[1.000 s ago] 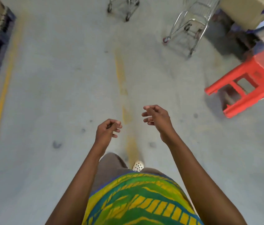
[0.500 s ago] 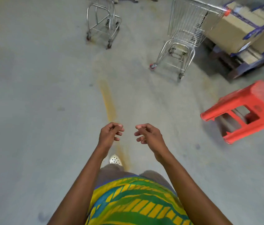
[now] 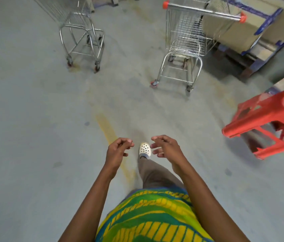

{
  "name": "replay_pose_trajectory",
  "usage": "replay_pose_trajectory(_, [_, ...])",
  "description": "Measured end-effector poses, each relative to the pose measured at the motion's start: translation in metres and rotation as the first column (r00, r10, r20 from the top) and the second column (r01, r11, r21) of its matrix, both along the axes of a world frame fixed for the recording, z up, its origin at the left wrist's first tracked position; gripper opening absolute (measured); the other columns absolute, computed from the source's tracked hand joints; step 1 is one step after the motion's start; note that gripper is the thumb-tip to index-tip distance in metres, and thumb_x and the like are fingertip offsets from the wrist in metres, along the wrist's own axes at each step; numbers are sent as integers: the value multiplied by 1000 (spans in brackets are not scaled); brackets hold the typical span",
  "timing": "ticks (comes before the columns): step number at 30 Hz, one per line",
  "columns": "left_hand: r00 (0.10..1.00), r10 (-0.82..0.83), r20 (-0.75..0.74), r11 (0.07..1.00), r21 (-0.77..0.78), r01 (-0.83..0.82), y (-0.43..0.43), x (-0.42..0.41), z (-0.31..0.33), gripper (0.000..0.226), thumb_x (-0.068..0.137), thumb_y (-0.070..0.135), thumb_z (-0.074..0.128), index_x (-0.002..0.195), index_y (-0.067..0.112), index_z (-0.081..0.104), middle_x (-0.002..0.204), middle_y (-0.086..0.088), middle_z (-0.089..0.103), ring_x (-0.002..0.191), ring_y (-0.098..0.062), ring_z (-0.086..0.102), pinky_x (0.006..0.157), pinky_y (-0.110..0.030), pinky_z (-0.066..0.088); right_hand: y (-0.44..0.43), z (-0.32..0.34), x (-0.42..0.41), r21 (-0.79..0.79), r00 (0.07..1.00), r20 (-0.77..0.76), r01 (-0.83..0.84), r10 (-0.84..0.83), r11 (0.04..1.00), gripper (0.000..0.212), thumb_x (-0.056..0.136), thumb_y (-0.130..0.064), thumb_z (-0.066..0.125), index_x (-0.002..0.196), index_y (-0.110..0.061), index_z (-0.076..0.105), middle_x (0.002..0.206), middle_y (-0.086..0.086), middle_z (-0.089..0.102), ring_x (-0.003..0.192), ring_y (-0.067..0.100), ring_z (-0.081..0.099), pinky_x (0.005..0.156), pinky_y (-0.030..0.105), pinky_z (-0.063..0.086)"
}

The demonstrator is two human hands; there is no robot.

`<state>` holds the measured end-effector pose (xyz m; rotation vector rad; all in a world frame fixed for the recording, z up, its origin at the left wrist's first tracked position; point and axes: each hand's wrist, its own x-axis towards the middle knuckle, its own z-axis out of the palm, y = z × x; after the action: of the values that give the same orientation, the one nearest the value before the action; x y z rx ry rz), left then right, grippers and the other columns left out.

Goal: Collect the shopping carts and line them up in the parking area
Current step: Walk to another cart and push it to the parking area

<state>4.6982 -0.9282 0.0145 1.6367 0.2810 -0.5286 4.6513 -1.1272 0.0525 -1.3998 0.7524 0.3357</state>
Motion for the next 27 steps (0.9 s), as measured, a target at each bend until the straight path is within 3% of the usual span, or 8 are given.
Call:
replay_pose_trajectory(3, [1000, 20, -23, 1000, 17, -20, -2, 69, 5, 34, 82, 37, 73, 107, 13, 72, 105, -3, 77, 100, -11, 67, 81, -35, 49, -15, 11, 94, -33, 998, 28, -55, 56, 998, 26, 100, -26, 63, 116, -6, 70, 94, 13, 75, 69, 19, 64, 64, 26, 46])
replay_pose_trajectory(6, [994, 106, -18, 994, 27, -106, 7, 141, 16, 20, 93, 26, 71, 111, 21, 72, 110, 1, 76, 111, -12, 66, 84, -32, 49, -24, 34, 198, -74, 993, 94, -63, 70, 995, 24, 100, -30, 63, 114, -11, 71, 102, 12, 77, 74, 17, 68, 73, 31, 48])
replay_pose_trajectory(8, [985, 173, -11, 985, 18, -173, 15, 186, 23, 21, 94, 24, 70, 114, 21, 71, 112, 1, 76, 108, -9, 67, 85, -31, 48, -25, 45, 261, -79, 987, 134, -74, 84, 994, 23, 100, -28, 63, 114, -11, 71, 101, 10, 77, 74, 16, 69, 75, 31, 48])
replay_pose_trajectory(10, [970, 243, -17, 970, 8, -243, 22, 222, 28, 32, 84, 35, 72, 113, 24, 71, 111, 2, 76, 105, -5, 67, 85, -31, 48, -18, 51, 312, -82, 983, 138, -112, 122, 990, 22, 99, -27, 64, 113, -11, 71, 99, 10, 77, 73, 17, 69, 74, 31, 48])
replay_pose_trajectory(15, [939, 341, -41, 940, -3, -341, 46, 314, 16, 45, 78, 40, 69, 116, 17, 70, 111, -2, 76, 105, -10, 67, 80, -28, 47, 16, 38, 422, -58, 965, 93, -242, 246, 969, 17, 100, -24, 61, 110, -15, 72, 100, 12, 77, 72, 17, 68, 73, 31, 49])
replay_pose_trajectory(18, [933, 353, -62, 934, -26, -355, 69, 387, 3, 35, 87, 29, 73, 117, 12, 70, 111, -6, 76, 105, -11, 66, 78, -25, 48, 41, 22, 493, -62, 962, 89, -255, 259, 965, 17, 100, -24, 62, 110, -15, 72, 102, 12, 77, 72, 16, 68, 73, 31, 49])
replay_pose_trajectory(24, [943, 331, -33, 943, -37, -332, 137, 556, 2, 71, 56, 57, 70, 111, 13, 72, 104, -7, 77, 96, -15, 67, 80, -35, 47, 106, 12, 641, -77, 969, 87, -225, 232, 971, 19, 100, -26, 63, 111, -14, 72, 99, 9, 77, 72, 16, 68, 72, 30, 49])
replay_pose_trajectory(27, [960, 281, -4, 960, -16, -281, 176, 635, 17, 68, 58, 58, 69, 110, 14, 73, 101, -5, 78, 95, -15, 68, 82, -37, 50, 144, 19, 703, -57, 973, 91, -209, 214, 976, 18, 99, -26, 64, 110, -14, 72, 96, 8, 77, 70, 15, 67, 72, 31, 49])
